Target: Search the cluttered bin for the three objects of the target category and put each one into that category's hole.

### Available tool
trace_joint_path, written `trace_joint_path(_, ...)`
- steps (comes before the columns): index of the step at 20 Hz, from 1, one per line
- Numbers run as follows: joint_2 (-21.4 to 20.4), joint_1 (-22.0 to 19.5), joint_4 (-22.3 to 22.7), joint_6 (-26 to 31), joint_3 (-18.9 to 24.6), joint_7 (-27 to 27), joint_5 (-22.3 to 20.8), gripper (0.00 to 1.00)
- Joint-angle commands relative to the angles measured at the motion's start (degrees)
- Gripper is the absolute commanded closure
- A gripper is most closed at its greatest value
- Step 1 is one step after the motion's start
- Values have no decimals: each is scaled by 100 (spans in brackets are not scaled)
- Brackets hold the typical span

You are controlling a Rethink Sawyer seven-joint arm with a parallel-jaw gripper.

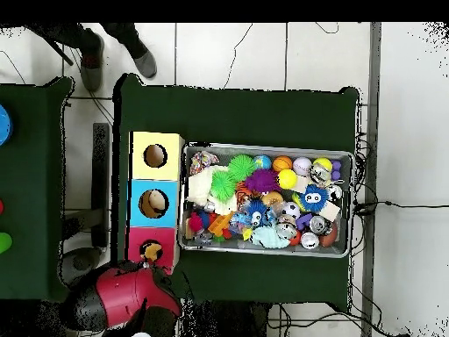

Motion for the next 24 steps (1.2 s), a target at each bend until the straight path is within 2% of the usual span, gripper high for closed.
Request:
trace_joint_path(1,176,-213,146,-317,256,936,42,100)
trace_joint_path(6,-107,-350,328,-193,307,879,97,100)
trace_joint_path(9,-117,-408,317,-148,344,900,149,100)
trace_joint_path(10,-102,-391,357,-171,351,937,142,0)
trace_joint_path(13,-67,-430,304,-245,365,921,123,0)
trace_joint_path(16,-51,-424,190,-70,343,882,109,0)
trace_joint_path(24,-107,-447,230,-12,366,860,115,0)
